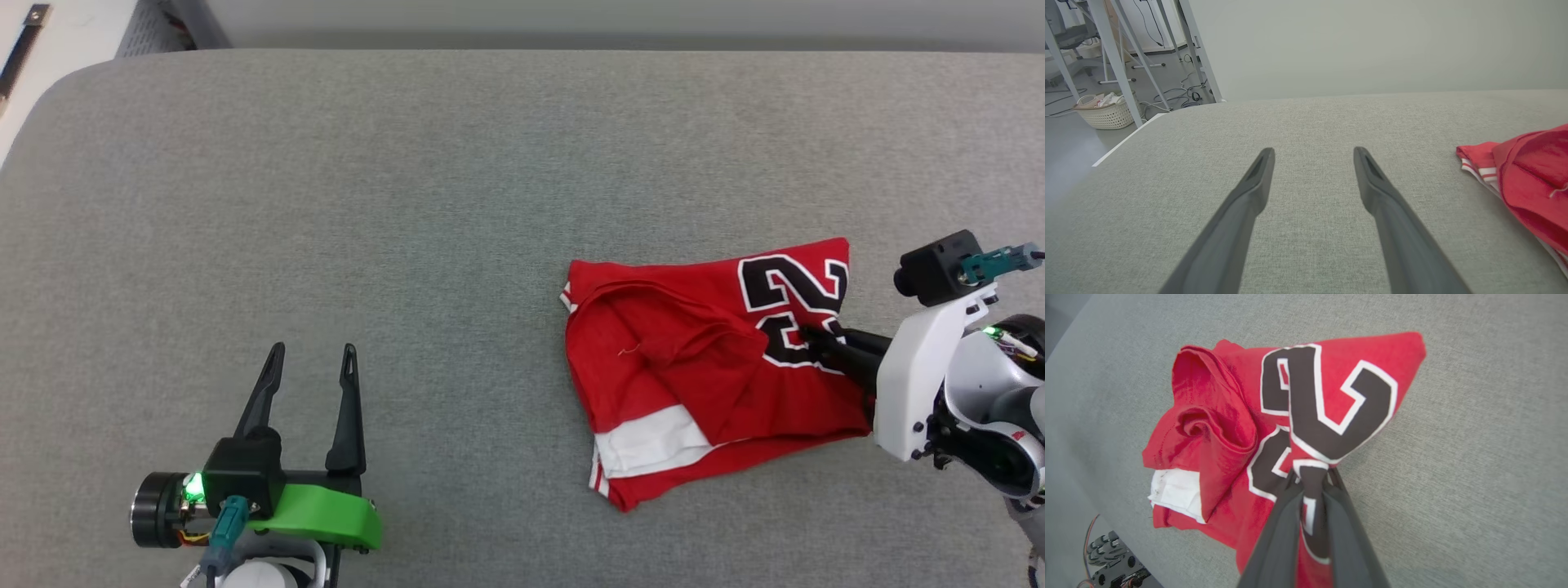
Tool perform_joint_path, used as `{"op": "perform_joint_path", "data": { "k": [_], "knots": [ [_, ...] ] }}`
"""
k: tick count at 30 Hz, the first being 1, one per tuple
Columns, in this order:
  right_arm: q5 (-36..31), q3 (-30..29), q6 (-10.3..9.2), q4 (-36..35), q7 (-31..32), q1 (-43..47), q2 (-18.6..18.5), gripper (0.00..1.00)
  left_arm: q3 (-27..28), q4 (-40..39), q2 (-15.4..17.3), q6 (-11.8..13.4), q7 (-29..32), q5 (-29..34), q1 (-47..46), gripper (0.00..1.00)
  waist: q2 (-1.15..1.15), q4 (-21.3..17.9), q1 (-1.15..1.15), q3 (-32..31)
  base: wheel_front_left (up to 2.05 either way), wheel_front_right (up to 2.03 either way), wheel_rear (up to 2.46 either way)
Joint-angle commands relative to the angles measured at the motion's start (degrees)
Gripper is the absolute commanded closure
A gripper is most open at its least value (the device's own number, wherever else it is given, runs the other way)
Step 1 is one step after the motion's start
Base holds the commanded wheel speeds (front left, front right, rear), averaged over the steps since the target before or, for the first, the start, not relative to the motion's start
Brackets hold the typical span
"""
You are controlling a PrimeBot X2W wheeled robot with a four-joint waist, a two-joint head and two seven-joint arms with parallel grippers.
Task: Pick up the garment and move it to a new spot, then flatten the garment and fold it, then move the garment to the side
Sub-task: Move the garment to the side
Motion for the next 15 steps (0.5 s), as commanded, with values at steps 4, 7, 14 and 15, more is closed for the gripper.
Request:
{"op": "perform_joint_path", "data": {
  "k": [4, 7, 14, 15],
  "knots": [
    [-2.2, 1.0, -0.04, -1.1, -1.9, -2.6, -3.6, 1.0, 0.0, 0.1, -0.2, -0.5, -0.3, 0.1, 0.2, 0.0, 0.0, -8.0, 0.0, -1.4, 0.0, 0.0, 0.0],
    [-3.2, 1.7, -0.04, -1.3, -2.7, -4.0, -5.3, 1.0, 0.2, -0.1, 0.0, -0.7, -0.3, 0.3, -0.1, 0.0, 0.0, -11.3, 0.0, -1.2, 0.0, 0.0, 0.0],
    [-3.5, 1.4, -0.04, -0.7, -5.0, -6.1, -6.5, 1.0, 1.0, -0.5, 0.7, -0.7, -0.3, 0.6, -1.3, 0.0, 0.0, -15.8, 0.0, 0.2, 0.0, 0.0, 0.0],
    [-3.6, 1.4, -0.04, -0.6, -5.4, -6.4, -6.7, 1.0, 1.0, -0.6, 0.8, -0.8, -0.3, 0.7, -1.4, 0.0, 0.0, -16.1, 0.0, 0.5, 0.0, 0.0, 0.0]
  ]
}}
